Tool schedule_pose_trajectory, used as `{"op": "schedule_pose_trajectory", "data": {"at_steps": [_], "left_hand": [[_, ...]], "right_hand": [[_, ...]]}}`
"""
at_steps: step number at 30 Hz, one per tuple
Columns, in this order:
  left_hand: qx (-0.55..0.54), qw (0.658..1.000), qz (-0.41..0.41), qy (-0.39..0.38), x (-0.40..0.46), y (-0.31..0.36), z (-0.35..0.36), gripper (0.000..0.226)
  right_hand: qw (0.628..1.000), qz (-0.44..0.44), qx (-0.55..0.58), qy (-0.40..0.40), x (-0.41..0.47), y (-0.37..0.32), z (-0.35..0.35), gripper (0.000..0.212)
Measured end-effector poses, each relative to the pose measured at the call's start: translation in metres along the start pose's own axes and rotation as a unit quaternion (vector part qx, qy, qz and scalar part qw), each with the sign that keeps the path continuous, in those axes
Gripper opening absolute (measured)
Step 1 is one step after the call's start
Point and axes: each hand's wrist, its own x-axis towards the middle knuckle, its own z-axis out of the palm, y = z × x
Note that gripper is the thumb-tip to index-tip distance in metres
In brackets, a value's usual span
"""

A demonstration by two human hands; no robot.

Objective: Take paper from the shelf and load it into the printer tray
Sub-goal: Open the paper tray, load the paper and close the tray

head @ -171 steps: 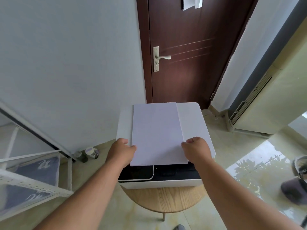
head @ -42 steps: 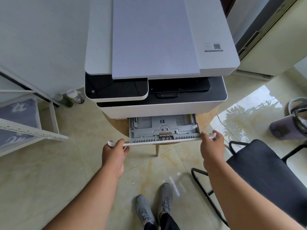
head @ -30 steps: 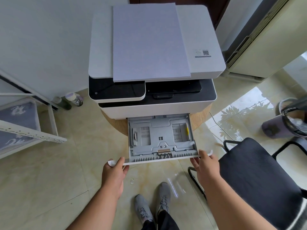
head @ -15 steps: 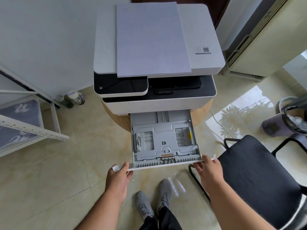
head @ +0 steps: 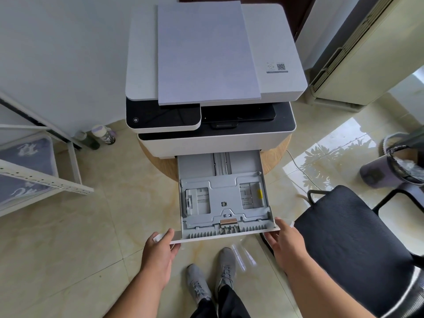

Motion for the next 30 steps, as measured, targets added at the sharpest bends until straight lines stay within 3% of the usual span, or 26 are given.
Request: {"op": "schedule_pose_trajectory", "data": {"at_steps": [6, 10, 11, 16, 19, 22, 27, 30], "left_hand": [[0.052, 0.998, 0.011, -0.024, 0.001, 0.013, -0.007, 0.072], [0.151, 0.988, -0.003, -0.04, -0.012, 0.013, -0.023, 0.048], [0.165, 0.986, -0.004, -0.038, -0.018, 0.014, -0.026, 0.05], [0.351, 0.93, 0.102, 0.037, -0.051, 0.037, -0.027, 0.068], [0.328, 0.923, 0.191, 0.065, -0.079, 0.075, -0.012, 0.066], [0.282, 0.921, 0.265, 0.036, -0.101, 0.112, 0.011, 0.056], [0.238, 0.915, 0.32, -0.067, -0.139, 0.172, 0.064, 0.036], [0.245, 0.897, 0.358, -0.089, -0.152, 0.204, 0.096, 0.038]], "right_hand": [[0.999, 0.029, -0.011, -0.022, 0.005, -0.004, -0.004, 0.045], [1.0, 0.024, -0.001, -0.002, -0.007, -0.013, -0.008, 0.037], [1.0, 0.017, -0.012, 0.006, -0.012, -0.015, -0.01, 0.039], [0.979, -0.053, -0.187, 0.063, -0.029, -0.023, -0.027, 0.036], [0.968, -0.116, -0.22, 0.045, -0.037, -0.038, -0.028, 0.039], [0.964, -0.187, -0.188, 0.003, -0.102, -0.08, 0.006, 0.058], [0.953, -0.258, -0.13, -0.094, -0.154, -0.147, 0.068, 0.047], [0.939, -0.287, -0.14, -0.13, -0.166, -0.181, 0.105, 0.041]]}}
